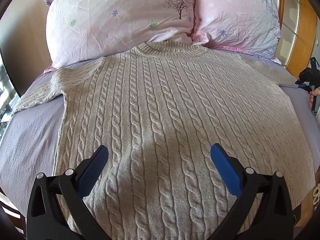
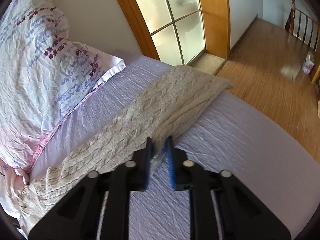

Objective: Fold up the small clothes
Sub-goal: 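Grasp the sweater sleeve cuff with the right gripper and lift it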

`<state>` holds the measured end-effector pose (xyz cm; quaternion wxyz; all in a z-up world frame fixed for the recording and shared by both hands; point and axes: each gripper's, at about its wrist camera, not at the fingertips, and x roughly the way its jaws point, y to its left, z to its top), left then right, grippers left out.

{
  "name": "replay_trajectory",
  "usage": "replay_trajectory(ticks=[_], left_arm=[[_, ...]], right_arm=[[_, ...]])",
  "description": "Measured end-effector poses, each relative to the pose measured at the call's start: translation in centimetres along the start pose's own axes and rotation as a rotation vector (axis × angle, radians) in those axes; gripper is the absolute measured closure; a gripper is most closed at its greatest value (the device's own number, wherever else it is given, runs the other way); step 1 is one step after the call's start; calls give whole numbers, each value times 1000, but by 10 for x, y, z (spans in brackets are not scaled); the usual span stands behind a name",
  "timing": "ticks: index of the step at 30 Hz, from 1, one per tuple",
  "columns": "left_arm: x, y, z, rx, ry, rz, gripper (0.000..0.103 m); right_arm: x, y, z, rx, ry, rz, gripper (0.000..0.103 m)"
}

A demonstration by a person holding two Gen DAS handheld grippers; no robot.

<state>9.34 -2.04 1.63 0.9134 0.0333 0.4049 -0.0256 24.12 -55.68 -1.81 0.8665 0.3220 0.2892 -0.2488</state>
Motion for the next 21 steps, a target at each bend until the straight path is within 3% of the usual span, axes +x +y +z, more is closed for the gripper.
replay_trajectory(ticks=[6, 12, 21], left_arm=[[-2, 3, -1, -7, -4, -6, 1], [-5, 3, -3, -12, -6, -20, 1], [-11, 9, -5, -23, -18, -24, 1]], right_arm=[[-34, 24, -9, -122, -127, -26, 95], [-75, 79, -28, -318, -248, 14, 95], [-112, 152, -74, -540, -317, 98, 96]])
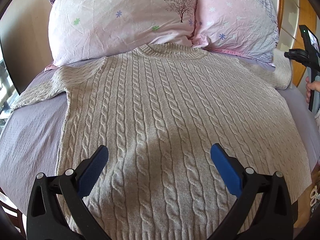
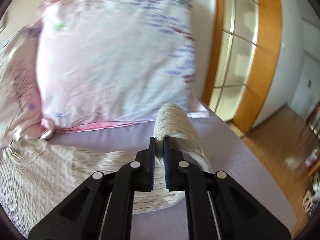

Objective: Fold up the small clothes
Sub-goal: 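Grasp the sweater sleeve cuff with the right gripper and lift it, then fold the held sleeve across the sweater body with the right gripper, then release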

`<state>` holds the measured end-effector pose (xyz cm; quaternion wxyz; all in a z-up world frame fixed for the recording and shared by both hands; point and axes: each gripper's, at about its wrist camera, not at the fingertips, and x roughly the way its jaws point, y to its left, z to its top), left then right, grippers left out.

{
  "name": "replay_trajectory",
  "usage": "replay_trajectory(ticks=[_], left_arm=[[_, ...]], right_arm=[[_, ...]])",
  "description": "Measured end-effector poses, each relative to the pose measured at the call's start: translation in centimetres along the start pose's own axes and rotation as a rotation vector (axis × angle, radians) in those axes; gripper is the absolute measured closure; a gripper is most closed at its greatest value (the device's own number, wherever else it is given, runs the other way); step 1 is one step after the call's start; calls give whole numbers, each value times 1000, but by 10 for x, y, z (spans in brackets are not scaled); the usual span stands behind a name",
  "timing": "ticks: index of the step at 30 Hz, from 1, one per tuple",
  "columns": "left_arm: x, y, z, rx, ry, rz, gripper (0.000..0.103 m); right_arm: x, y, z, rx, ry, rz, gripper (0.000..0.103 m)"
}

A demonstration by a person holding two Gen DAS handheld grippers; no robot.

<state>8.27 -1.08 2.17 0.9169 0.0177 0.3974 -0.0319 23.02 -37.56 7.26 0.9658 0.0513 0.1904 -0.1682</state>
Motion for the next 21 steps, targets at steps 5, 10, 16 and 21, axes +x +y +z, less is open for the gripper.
replay_trajectory(ticks=[5, 10, 16, 21], left_arm=[[-1, 3, 0, -7, -3, -4, 1], [-2, 5, -1, -12, -4, -12, 1], [-4, 10, -2, -22, -8, -18, 1], [-8, 17, -4, -33, -13, -18, 1]], right_arm=[[-19, 41, 0, -64, -19, 79, 96], [-42, 87, -5, -121, -32, 201, 95], [-43, 154, -57, -228, 159, 455, 91], [-26, 144, -72, -64, 299, 552, 42]])
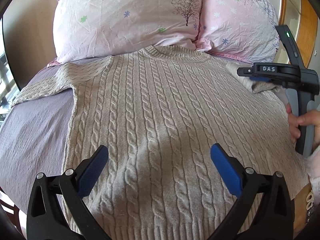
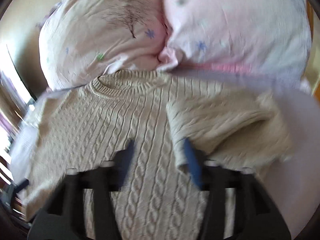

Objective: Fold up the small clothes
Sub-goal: 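Fold the held sleeve across the sweater body with the right gripper, then release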

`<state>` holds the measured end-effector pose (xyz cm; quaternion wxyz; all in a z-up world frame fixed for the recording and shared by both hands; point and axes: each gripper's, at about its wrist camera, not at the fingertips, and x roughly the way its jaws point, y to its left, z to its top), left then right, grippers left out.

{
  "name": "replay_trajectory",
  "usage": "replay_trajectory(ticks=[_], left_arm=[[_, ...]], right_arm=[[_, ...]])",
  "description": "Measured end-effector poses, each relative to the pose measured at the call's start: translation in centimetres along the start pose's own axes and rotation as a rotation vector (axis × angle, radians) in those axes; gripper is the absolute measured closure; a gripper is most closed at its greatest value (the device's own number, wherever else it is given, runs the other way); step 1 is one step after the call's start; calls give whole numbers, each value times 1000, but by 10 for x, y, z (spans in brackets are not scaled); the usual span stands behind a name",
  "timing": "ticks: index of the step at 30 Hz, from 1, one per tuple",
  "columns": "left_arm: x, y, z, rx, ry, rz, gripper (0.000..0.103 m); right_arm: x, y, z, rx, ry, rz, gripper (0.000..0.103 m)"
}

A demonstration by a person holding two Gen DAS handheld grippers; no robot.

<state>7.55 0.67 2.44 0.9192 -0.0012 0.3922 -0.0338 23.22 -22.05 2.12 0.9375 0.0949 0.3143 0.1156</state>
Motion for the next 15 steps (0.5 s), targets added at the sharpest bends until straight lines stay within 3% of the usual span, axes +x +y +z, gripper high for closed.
replay_trajectory(ticks=[5, 8, 13, 15], left_arm=[[-3, 8, 0, -20, -10, -5, 1], [-4, 11, 0, -29, -16, -18, 1], [-4, 12, -2, -28, -13, -31, 1], [-4, 12, -3, -29, -12, -31, 1]], right_arm=[[-26, -36, 5, 217, -35, 132, 42], [-54, -70, 8, 329, -120, 34, 46], [-61, -128, 4, 515, -125, -125, 61], [-58, -143, 1, 562, -117, -120, 67]])
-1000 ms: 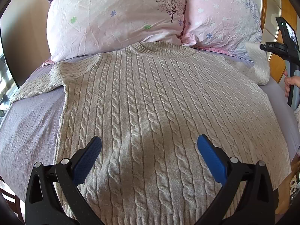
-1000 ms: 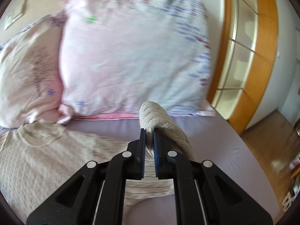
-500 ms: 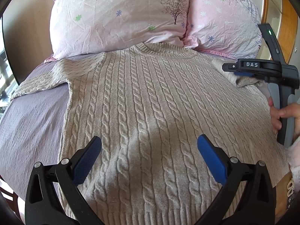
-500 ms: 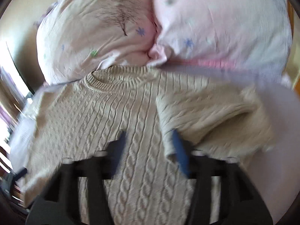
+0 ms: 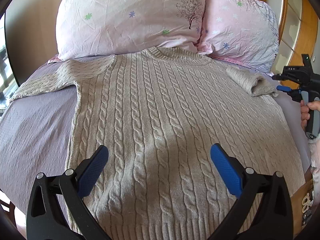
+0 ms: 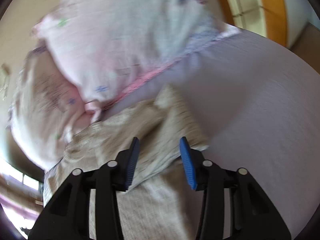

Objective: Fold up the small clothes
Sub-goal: 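Fold the held sleeve across the sweater body with the right gripper, then release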

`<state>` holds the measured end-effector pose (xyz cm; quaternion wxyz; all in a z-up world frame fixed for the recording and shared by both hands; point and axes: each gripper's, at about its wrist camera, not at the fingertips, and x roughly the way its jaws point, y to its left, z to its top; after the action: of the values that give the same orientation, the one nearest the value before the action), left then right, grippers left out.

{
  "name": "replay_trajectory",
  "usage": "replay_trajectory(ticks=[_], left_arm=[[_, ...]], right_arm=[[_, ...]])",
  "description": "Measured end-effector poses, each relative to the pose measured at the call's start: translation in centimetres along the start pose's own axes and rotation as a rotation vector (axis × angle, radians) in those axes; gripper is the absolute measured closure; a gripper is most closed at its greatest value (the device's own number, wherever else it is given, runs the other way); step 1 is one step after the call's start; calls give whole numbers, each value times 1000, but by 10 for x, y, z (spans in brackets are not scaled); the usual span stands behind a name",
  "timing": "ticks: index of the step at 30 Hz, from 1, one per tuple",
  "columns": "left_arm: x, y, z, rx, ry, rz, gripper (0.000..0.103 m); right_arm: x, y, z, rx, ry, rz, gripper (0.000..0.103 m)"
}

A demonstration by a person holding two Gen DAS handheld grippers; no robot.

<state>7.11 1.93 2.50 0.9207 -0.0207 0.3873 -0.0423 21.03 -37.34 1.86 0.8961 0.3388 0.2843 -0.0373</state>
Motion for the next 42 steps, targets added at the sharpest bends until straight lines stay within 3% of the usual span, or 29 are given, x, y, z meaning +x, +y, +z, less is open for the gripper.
replay_trajectory(ticks=[6, 10, 11, 12, 14, 17, 19, 21, 23, 26, 29, 31, 32, 33, 35, 38, 40, 42], left_arm=[[0, 5, 0, -14, 2, 7, 1], [-2, 7, -1, -16, -4, 5, 1], [-4, 9, -1, -18, -10, 4, 1], [-5, 11, -1, -22, -13, 3, 1], [-7, 21, 1, -45, -19, -12, 1], [-10, 44, 6, -100, -36, -80, 1], [-12, 72, 11, -184, -70, -203, 1], [-12, 97, 17, -278, -87, -269, 1], [-14, 121, 23, -349, -100, -247, 1], [-20, 151, 33, -368, -133, -115, 1], [-18, 179, 41, -394, -125, -28, 1], [-11, 204, 45, -421, -96, 17, 1], [-8, 218, 47, -443, -82, 39, 1], [-5, 230, 49, -468, -77, 50, 1], [-3, 257, 50, -527, -76, 61, 3], [4, 291, 55, -608, -73, 73, 12], [13, 316, 58, -666, -53, 78, 25], [22, 338, 59, -725, -25, 90, 29]], right_arm=[[12, 19, 4, -16, 10, 106, 69], [44, 32, 6, -9, 89, 52, 68], [53, 34, 6, -11, 99, 42, 71], [59, 38, 6, -23, 100, 38, 89], [59, 53, 3, -60, 65, 33, 95], [43, 102, -8, -168, 7, 121, 95], [29, 154, -30, -279, -10, 196, 95], [26, 207, -60, -397, 2, 273, 95], [34, 250, -91, -487, 38, 323, 95], [60, 285, -122, -526, 126, 378, 96], [96, 313, -150, -559, 223, 356, 96], [119, 315, -167, -575, 335, 318, 90], [119, 311, -170, -560, 381, 329, 81], [121, 306, -172, -538, 431, 348, 56], [109, 295, -168, -507, 421, 373, 30], [89, 284, -161, -502, 388, 395, 29], [83, 276, -157, -491, 384, 396, 27], [81, 270, -157, -498, 390, 396, 27]])
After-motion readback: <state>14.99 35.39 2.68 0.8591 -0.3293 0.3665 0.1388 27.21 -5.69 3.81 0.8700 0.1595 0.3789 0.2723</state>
